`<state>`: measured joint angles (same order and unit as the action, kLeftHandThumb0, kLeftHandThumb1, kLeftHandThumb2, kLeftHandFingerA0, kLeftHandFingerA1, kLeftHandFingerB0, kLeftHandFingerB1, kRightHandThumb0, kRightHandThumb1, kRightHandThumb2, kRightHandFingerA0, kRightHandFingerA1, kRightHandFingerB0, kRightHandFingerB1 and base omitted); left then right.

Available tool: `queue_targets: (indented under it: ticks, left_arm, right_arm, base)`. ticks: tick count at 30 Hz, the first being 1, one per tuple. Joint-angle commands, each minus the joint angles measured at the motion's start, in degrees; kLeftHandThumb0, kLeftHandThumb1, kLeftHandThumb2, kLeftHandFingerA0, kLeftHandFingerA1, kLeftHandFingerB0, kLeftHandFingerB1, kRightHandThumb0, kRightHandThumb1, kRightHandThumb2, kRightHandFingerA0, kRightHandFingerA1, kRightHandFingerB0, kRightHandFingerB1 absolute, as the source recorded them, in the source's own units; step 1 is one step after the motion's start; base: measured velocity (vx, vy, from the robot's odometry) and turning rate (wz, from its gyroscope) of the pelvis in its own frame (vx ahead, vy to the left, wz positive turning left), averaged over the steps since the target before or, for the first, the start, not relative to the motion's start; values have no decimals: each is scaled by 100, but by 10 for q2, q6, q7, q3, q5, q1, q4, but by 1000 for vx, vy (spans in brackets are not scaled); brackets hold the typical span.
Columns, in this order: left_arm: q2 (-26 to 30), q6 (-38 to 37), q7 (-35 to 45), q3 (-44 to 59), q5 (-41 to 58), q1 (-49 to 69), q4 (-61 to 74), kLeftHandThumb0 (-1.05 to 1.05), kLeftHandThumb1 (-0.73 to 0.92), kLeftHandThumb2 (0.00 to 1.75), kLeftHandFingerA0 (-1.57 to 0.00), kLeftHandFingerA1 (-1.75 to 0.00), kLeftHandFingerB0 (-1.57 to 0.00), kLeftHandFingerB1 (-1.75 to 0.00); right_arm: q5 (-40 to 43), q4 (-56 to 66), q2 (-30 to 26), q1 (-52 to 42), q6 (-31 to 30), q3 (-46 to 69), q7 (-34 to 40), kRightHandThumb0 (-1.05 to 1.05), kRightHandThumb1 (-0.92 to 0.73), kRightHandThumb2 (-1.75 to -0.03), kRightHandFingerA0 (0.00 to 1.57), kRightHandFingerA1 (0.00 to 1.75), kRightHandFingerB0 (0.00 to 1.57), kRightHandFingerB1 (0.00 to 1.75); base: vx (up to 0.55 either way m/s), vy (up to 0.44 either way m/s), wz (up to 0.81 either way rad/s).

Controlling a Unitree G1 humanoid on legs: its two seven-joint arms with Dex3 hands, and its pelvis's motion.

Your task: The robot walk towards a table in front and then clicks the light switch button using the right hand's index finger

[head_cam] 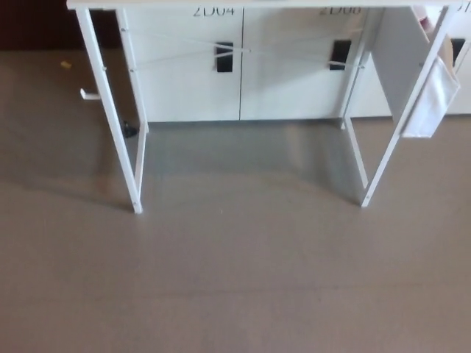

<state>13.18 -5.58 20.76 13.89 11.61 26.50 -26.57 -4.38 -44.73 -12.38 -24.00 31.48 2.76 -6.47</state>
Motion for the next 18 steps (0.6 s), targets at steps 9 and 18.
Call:
queue_targets:
  ticks: [9,18]
  left_arm:
    - [-3,17,-27,0,-8,-16,1,-13,54,55,-42,-46,-46,-40]
    - [0,17,-32,-1,-13,-22,2,-14,55,56,-43,-45,-46,-40]
  right_arm:
    - [-14,1,0,17,5,-5,21,-56,-60,-57,67,76,41,48]
    - [-15,-6,0,25,5,-8,26,-55,-59,-58,69,78,43,49]
  base:
    - [333,-138,23]
    - [314,-126,13]
